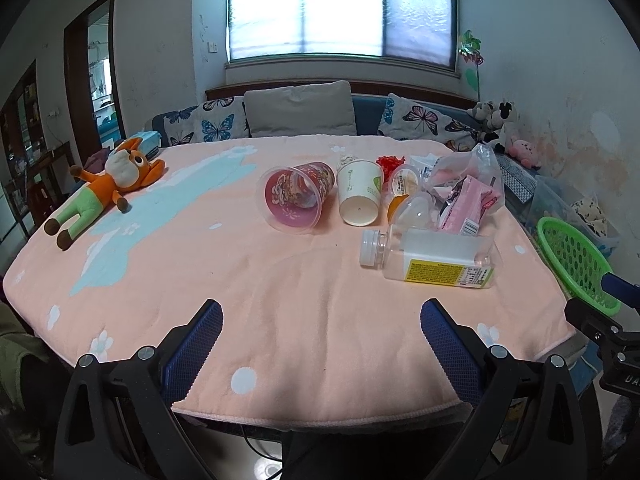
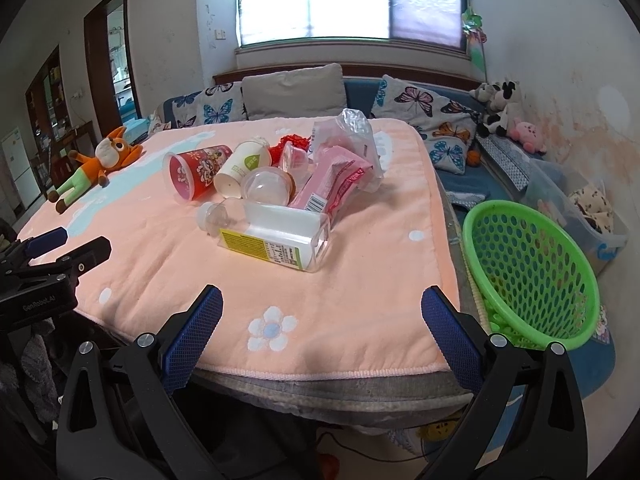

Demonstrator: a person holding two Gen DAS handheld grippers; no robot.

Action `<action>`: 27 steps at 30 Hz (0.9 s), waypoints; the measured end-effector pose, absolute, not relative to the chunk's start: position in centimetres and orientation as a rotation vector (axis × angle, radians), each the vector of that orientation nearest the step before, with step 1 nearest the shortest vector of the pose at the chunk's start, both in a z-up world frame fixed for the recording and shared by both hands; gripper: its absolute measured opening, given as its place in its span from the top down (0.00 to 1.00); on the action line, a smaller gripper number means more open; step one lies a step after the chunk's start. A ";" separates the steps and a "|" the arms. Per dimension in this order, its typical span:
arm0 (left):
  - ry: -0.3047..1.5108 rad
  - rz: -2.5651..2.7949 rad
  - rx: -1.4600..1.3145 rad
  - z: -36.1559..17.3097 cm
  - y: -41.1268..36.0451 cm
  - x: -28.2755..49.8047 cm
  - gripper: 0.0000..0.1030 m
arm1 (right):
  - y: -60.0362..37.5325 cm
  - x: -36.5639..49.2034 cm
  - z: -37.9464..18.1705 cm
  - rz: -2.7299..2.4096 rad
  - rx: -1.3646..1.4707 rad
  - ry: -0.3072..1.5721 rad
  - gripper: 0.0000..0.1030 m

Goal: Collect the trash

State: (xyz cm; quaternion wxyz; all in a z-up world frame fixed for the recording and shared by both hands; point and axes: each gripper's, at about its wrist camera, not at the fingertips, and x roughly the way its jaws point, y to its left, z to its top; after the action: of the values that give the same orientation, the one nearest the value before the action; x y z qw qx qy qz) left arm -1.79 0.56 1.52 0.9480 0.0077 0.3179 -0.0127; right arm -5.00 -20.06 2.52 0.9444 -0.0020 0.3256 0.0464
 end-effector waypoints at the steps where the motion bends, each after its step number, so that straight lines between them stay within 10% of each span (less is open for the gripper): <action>1: 0.645 -0.024 0.015 1.6 0.6 -1.9 0.06 | -20.0 -5.0 2.6 0.095 -0.005 0.662 0.04; 27: 0.704 0.003 0.003 1.9 2.0 5.0 0.07 | -21.5 0.6 2.6 0.105 0.009 0.693 0.08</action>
State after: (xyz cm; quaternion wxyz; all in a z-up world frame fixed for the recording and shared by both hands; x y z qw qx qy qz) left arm 5.01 2.03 1.91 0.9387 0.0012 0.3447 0.0013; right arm 0.62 -21.46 2.56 0.9392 0.0046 0.3396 0.0514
